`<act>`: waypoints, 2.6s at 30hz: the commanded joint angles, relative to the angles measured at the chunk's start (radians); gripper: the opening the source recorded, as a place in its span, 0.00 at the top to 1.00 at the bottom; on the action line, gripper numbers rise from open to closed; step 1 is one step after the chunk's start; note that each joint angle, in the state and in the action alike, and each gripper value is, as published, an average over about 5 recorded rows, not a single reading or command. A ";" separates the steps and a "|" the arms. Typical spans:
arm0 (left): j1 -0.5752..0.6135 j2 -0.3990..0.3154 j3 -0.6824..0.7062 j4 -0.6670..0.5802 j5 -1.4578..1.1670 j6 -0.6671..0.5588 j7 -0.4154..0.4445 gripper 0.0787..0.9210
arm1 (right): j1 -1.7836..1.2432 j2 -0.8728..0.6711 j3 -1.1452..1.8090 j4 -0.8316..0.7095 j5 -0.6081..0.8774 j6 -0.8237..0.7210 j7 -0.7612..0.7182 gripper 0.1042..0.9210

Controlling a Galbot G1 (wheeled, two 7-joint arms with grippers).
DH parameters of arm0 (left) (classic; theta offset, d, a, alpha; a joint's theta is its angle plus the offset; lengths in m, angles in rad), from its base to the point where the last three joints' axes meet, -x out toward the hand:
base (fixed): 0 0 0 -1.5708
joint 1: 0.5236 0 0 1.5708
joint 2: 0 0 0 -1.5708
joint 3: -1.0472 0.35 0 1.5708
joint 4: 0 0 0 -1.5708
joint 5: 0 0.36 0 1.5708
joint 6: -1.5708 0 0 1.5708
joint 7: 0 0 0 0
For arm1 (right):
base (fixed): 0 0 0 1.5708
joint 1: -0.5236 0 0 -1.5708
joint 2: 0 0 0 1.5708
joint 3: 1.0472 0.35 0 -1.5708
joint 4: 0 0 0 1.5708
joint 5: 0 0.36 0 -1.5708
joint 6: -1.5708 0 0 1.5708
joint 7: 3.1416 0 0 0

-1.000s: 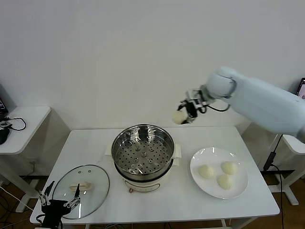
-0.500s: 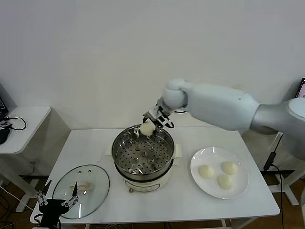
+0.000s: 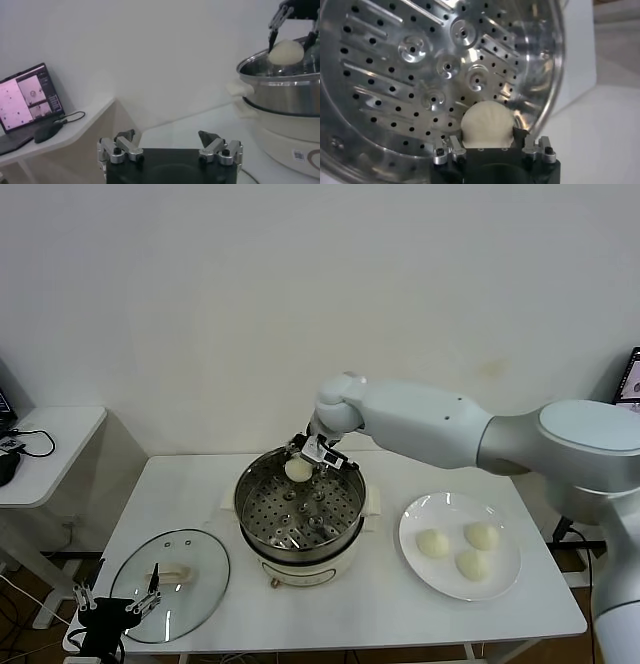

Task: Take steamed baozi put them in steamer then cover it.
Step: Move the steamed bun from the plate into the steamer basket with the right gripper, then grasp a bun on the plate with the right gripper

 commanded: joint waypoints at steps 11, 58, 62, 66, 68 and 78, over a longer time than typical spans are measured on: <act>0.001 -0.002 0.002 -0.008 0.002 0.003 0.001 0.12 | -0.051 0.041 0.002 -0.093 -0.102 0.098 0.029 0.20; -0.043 0.089 -0.001 0.002 -0.032 0.034 0.018 0.12 | -0.521 -0.969 0.467 0.618 0.102 -0.650 -0.218 0.12; -0.046 0.082 0.002 0.008 -0.029 0.034 0.019 0.12 | -0.542 -0.928 0.466 0.568 0.077 -0.631 -0.216 0.12; -0.047 0.077 0.001 0.015 -0.028 0.034 0.020 0.12 | -0.546 -0.874 0.459 0.518 0.067 -0.624 -0.206 0.12; -0.047 0.076 -0.001 0.018 -0.028 0.034 0.020 0.12 | -0.547 -0.843 0.456 0.489 0.058 -0.619 -0.202 0.12; -0.046 0.075 -0.011 0.031 -0.027 0.033 0.020 0.12 | -0.534 -0.707 0.453 0.364 0.048 -0.605 -0.178 0.12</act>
